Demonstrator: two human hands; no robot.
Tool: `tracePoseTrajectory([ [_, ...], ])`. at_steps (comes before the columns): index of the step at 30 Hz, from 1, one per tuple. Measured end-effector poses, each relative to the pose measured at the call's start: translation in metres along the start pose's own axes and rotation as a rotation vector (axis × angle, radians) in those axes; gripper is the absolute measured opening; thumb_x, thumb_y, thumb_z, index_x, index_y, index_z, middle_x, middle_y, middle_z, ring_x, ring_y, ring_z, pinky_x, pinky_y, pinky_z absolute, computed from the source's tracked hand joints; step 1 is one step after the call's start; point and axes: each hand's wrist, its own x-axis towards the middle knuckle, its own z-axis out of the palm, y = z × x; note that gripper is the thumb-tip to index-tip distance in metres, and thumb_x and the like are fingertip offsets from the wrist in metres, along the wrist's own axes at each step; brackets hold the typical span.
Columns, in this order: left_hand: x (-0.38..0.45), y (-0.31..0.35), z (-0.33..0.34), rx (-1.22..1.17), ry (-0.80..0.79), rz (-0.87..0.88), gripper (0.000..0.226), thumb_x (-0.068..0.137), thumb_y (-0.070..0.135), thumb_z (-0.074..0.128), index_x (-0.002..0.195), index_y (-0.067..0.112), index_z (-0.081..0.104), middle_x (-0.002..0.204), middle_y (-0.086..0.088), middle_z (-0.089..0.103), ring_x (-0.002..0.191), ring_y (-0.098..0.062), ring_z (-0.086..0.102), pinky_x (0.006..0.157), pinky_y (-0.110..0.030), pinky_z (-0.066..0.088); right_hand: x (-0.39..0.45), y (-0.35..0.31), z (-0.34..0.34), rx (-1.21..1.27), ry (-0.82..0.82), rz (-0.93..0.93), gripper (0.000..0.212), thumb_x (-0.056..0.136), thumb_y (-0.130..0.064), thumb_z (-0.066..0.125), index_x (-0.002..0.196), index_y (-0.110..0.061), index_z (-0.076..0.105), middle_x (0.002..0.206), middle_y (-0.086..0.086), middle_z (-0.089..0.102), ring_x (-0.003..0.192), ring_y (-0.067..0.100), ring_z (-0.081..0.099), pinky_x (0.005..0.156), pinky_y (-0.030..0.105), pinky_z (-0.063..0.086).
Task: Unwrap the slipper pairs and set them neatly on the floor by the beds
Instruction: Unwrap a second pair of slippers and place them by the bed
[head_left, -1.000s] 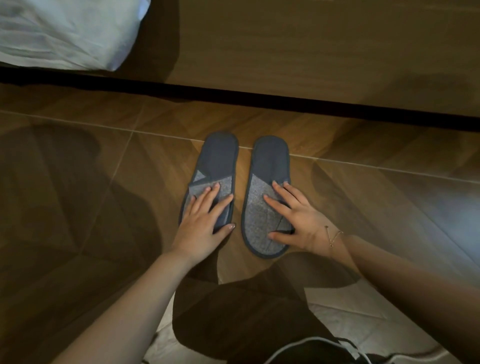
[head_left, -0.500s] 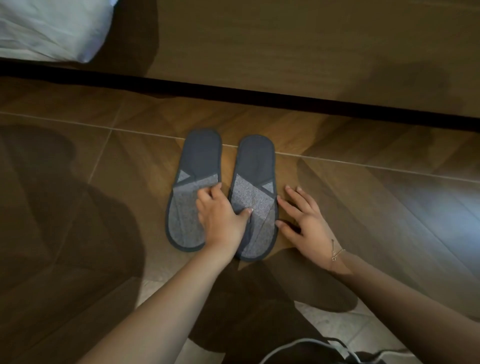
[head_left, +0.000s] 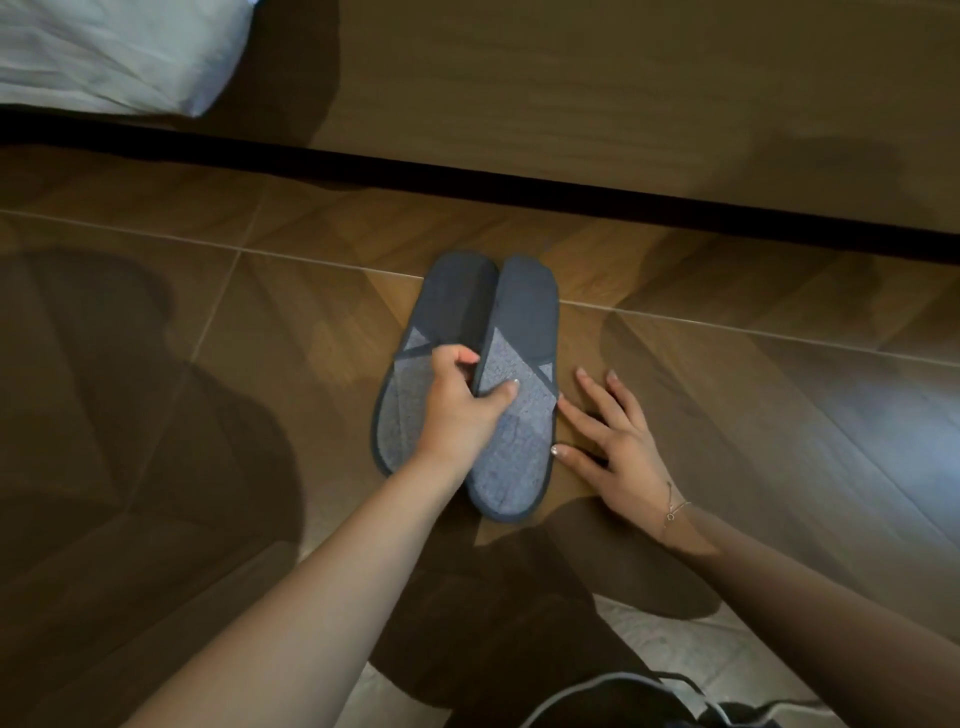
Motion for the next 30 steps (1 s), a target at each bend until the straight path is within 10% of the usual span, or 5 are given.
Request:
tracePoseTrajectory([
  [7,0.017,0.029,-0.096,-0.067,0.141,0.077,0.04,0.083,0.003,0.068,0.11,0.016,0.042,0.092,0.003,0.066,0.079,-0.007,0.065,0.065,-0.02,0.055,0.008,-0.015,-0.019,-0.009,-0.046,-0.079,0.064,0.092,-0.049,0.046,0.149,-0.038,0.018,0.16,-0.008,0.012,0.148,0.012,0.0,0.121,0.042,0.009],
  [15,0.027,-0.003,-0.161,-0.01,0.192,-0.077,0.037,0.086,0.003,0.065,0.115,0.016,0.045,0.098,0.0,0.065,0.088,-0.014,0.063,0.07,-0.028,0.05,0.075,-0.077,0.003,-0.252,-0.134,-0.359,0.069,0.089,-0.053,0.052,0.149,-0.029,0.029,0.162,0.004,0.008,0.149,0.028,0.001,0.119,0.044,0.01],
  [23,0.044,-0.017,-0.186,0.245,0.038,0.009,0.037,0.086,0.007,0.066,0.116,0.02,0.049,0.11,0.0,0.058,0.103,-0.014,0.057,0.087,-0.027,0.048,0.086,-0.077,0.018,-0.056,-0.301,-0.298,0.081,0.08,-0.052,0.066,0.148,-0.029,0.029,0.161,-0.003,0.005,0.147,0.019,-0.013,0.119,0.035,0.003],
  [30,0.029,-0.043,-0.178,0.788,0.062,0.226,0.045,0.087,0.027,0.066,0.128,0.039,0.051,0.157,0.001,0.016,0.144,-0.026,0.009,0.115,-0.044,0.015,0.058,-0.057,0.012,-0.075,-0.169,-0.324,0.077,0.08,-0.054,0.064,0.146,-0.035,0.03,0.16,-0.009,0.002,0.147,0.014,-0.009,0.118,0.043,-0.006],
])
